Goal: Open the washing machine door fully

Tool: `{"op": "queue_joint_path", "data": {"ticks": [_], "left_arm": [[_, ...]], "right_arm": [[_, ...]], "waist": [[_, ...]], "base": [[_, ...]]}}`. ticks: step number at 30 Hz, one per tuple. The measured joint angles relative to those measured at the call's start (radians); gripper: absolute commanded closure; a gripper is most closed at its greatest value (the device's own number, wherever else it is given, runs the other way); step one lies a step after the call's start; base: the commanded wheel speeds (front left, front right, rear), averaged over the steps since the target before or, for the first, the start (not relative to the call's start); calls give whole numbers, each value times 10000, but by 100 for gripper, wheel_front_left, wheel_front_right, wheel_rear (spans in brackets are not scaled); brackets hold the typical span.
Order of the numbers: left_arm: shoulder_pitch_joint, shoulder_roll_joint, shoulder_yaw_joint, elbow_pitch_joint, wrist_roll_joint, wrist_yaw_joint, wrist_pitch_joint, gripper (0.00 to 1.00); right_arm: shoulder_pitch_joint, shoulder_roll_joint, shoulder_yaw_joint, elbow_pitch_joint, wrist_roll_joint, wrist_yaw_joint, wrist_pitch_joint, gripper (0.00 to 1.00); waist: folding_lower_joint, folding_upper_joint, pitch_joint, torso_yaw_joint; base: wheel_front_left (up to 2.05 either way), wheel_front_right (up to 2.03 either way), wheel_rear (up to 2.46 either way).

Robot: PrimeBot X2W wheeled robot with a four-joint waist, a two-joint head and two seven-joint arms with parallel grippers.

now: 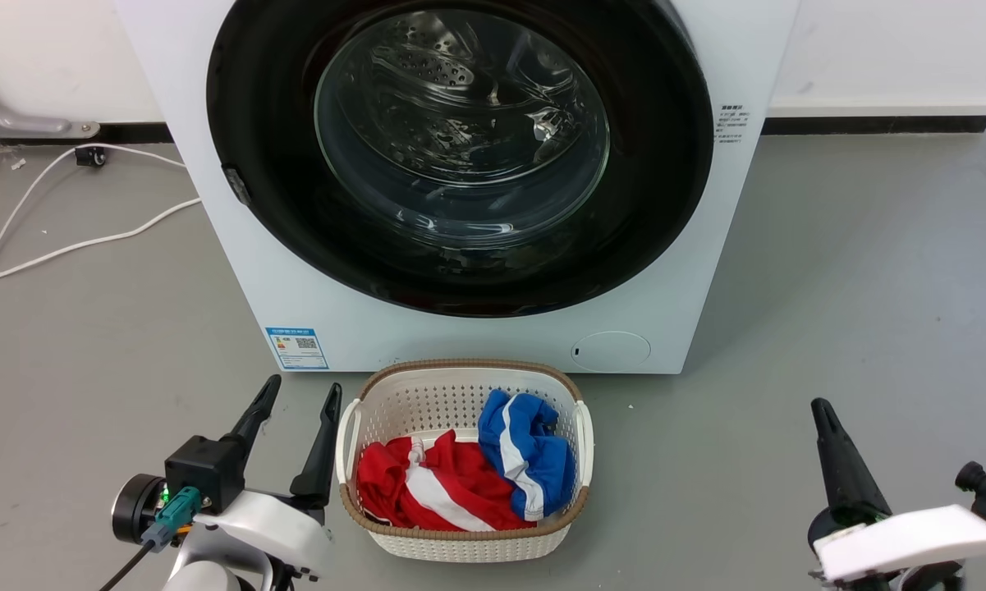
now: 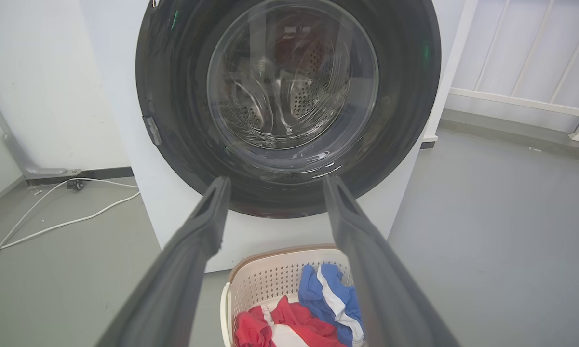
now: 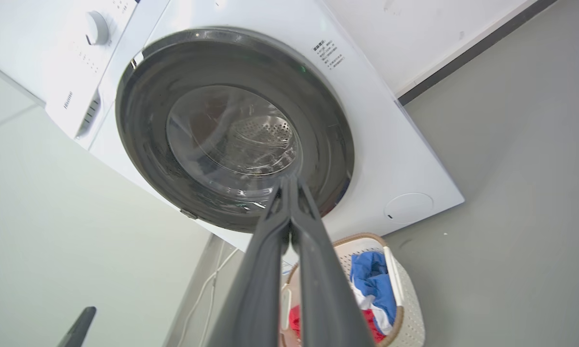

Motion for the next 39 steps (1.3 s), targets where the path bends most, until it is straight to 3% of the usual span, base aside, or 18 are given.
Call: {"op": "queue_joint_path", "data": {"ticks": [4, 8, 15, 26, 34, 39], "left_arm": [[0, -35, 21, -13, -8, 15, 0, 0], [0, -69, 88, -94, -10, 31, -2, 0], [-47, -81, 205, -313, -13, 71, -2, 0], [-986, -136, 372, -947, -111, 6, -4, 0], [-1642, -209, 249, -1312, -174, -44, -4, 0], [-1964, -236, 142, -1490, -228, -73, -2, 0]], "right_arm": [[-125, 12, 286, 4, 4171, 0, 2, 100], [-422, 17, 23, 81, 6976, 0, -119, 100], [-1359, -12, -1009, 529, 8287, 0, 370, 100], [-4597, -1567, -1921, 2692, 9866, 0, 1789, 100], [-7652, -3379, -897, 5099, 10295, -2, 3421, 100], [-9580, -4029, 77, 6510, 10161, -2, 4282, 100]], "waist": [[0, 0, -1, -12], [0, 0, 46, -39], [0, 0, 380, -87], [1, 0, 1928, -35], [2, 0, 3107, 267], [3, 0, 3610, 565]], "base": [[0, 0, 0], [0, 0, 0], [0, 0, 0], [0, 0, 0], [0, 0, 0], [0, 0, 0]]}}
